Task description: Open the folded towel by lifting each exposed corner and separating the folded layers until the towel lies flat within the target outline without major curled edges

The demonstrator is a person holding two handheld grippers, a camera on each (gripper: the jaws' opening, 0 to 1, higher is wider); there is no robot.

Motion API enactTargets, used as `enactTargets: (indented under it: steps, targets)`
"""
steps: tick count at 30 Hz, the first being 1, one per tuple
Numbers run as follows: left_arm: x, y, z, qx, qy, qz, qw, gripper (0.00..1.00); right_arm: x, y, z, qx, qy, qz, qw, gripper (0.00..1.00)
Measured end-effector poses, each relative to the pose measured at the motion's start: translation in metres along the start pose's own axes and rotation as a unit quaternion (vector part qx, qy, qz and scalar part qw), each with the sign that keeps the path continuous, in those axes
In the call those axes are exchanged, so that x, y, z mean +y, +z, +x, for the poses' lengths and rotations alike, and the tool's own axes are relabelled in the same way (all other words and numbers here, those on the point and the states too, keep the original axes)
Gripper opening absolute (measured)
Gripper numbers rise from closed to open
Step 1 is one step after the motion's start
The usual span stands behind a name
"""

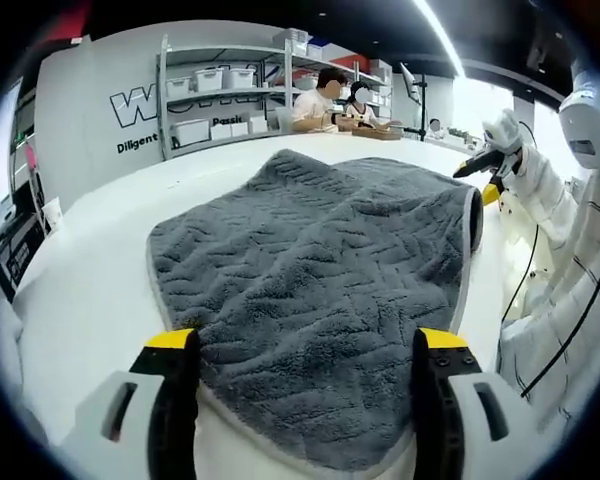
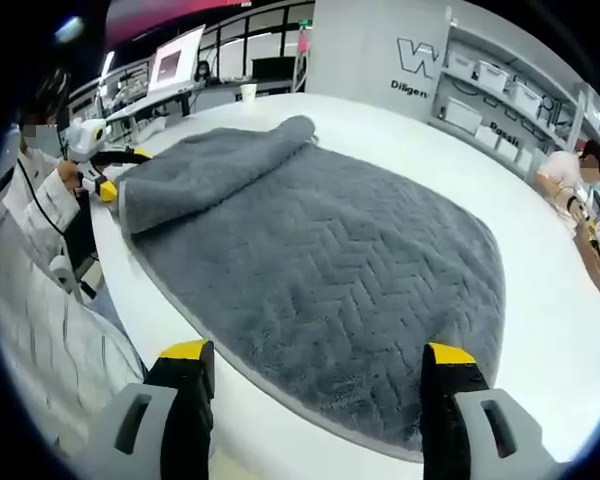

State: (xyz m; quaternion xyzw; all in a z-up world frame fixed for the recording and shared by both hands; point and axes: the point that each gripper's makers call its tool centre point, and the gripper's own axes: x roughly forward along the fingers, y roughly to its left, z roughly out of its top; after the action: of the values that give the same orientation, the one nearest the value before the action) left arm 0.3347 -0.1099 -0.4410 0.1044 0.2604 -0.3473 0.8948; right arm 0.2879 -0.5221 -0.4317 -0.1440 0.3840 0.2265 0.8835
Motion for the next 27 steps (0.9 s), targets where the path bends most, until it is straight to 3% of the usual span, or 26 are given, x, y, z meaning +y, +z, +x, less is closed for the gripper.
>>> enactTargets:
  steps: [27]
  targets:
    - [0.024,-0.010,-0.013,0.009,0.016,-0.008,0.9998,0.89,-0.002,-0.004,-0.003,0.002,-0.008,0.010,0.9999,0.83]
